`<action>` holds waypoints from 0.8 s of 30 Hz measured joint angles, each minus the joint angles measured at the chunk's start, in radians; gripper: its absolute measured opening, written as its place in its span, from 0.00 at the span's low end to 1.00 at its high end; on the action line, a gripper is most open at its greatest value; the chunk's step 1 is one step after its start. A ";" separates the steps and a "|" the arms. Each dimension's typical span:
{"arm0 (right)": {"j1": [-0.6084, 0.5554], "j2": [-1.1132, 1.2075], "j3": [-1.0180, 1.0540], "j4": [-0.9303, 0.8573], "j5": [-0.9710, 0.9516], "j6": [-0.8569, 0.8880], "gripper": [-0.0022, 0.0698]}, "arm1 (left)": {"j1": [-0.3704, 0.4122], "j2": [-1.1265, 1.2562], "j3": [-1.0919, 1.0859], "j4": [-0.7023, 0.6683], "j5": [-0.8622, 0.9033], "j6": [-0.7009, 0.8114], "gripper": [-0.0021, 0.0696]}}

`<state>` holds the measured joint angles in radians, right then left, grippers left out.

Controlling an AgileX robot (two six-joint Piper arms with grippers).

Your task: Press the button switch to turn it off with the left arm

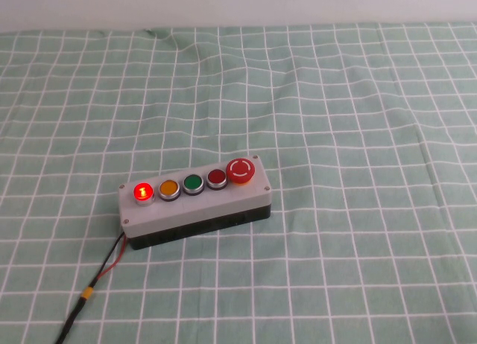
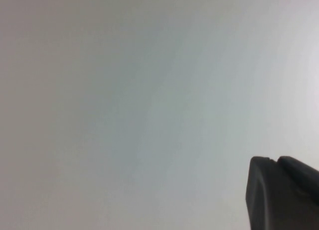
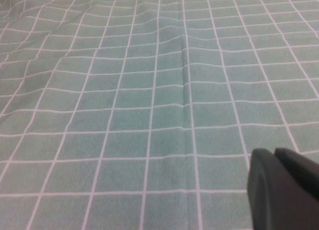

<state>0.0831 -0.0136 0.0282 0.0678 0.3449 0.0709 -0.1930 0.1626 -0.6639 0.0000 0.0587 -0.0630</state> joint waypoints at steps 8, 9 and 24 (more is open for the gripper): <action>0.000 0.000 0.000 0.000 0.000 0.000 0.01 | 0.000 0.266 -0.173 -0.057 0.268 -0.038 0.02; 0.000 0.000 0.000 0.000 0.000 0.000 0.01 | 0.000 0.284 -0.175 -0.065 0.270 -0.044 0.02; 0.000 0.000 0.000 0.000 0.000 0.000 0.01 | 0.000 0.661 -0.274 -0.117 0.485 -0.041 0.02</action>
<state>0.0831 -0.0136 0.0282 0.0678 0.3449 0.0709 -0.1930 0.8233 -0.9382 -0.1171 0.5433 -0.1043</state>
